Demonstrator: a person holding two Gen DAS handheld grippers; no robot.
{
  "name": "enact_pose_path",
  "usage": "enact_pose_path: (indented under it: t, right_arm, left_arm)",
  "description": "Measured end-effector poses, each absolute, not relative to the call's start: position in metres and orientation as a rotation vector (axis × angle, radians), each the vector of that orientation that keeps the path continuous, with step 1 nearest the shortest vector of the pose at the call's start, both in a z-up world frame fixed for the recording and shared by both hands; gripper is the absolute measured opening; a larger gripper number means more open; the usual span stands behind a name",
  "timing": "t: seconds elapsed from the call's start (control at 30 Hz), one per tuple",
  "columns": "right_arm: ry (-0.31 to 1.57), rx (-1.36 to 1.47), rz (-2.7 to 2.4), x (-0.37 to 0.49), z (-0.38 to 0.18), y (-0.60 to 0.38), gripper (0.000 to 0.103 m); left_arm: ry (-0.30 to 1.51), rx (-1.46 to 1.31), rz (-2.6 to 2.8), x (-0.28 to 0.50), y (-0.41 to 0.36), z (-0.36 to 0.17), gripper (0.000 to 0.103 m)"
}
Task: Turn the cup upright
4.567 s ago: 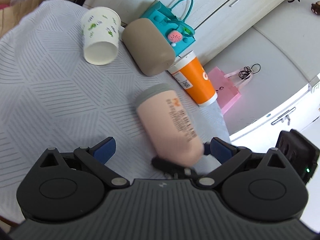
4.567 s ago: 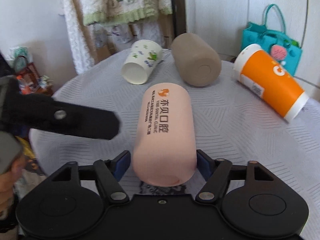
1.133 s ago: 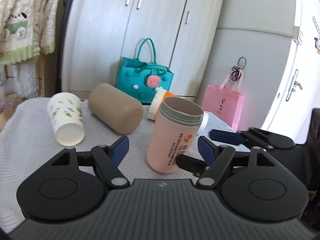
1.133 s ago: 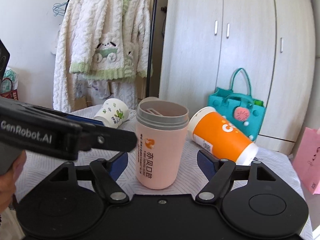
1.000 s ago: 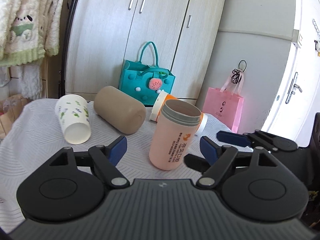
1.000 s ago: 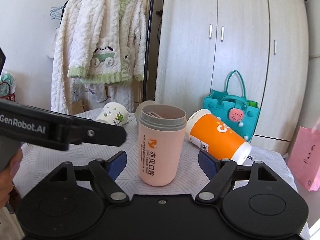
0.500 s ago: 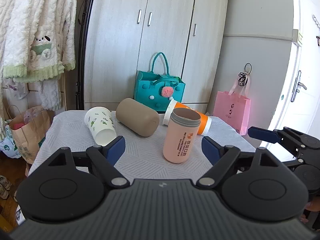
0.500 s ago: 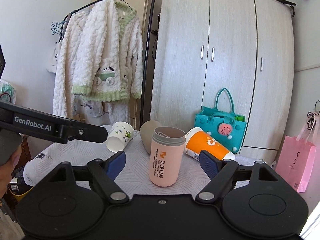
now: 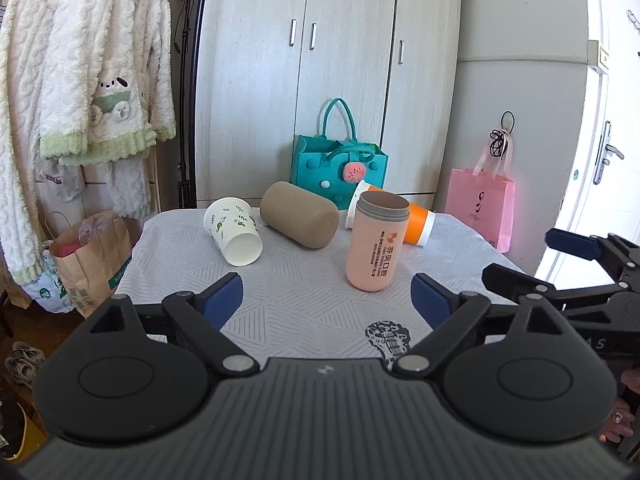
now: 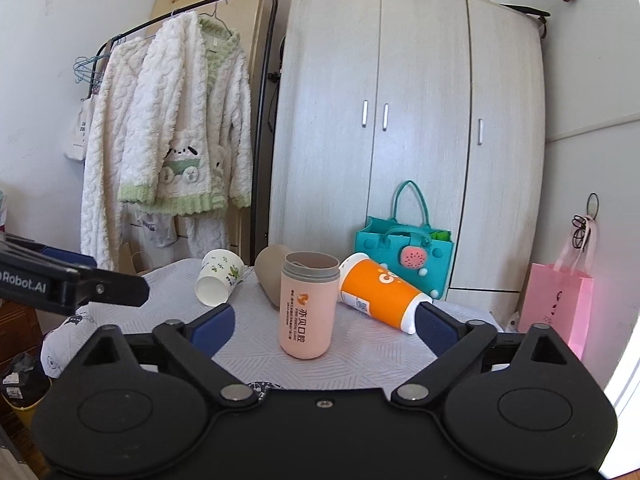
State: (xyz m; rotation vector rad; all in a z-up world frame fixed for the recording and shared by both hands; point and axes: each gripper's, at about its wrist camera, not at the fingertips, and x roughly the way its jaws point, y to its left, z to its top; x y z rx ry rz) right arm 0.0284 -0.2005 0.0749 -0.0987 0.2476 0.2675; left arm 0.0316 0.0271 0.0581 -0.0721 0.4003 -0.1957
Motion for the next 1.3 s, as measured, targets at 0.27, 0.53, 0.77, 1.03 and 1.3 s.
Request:
enact_pose_path:
  t: [0.27, 0.53, 0.77, 1.03, 1.3]
  right_arm:
    - [0.278, -0.078, 0.185, 0.014, 0.067, -0.203, 0.103]
    - [0.295, -0.077, 0.145, 0.002, 0.057, -0.203, 0.103]
    - [0.296, -0.083, 0.109, 0.003, 0.054, -0.202, 0.103]
    - [0.308, -0.084, 0.059, 0.005, 0.05, -0.199, 0.103]
    - [0.316, -0.072, 0.016, 0.004, 0.045, -0.195, 0.103]
  left_arm:
    - [0.383, -0.077, -0.192, 0.02, 0.029, 0.057, 0.103]
    - [0.43, -0.042, -0.136, 0.022, 0.024, 0.044, 0.103]
    - [0.455, -0.026, -0.056, 0.028, 0.024, 0.036, 0.103]
    - [0.485, 0.017, -0.058, 0.035, 0.015, 0.028, 0.103]
    - [0.502, 0.01, -0.037, 0.043, 0.018, 0.016, 0.103]
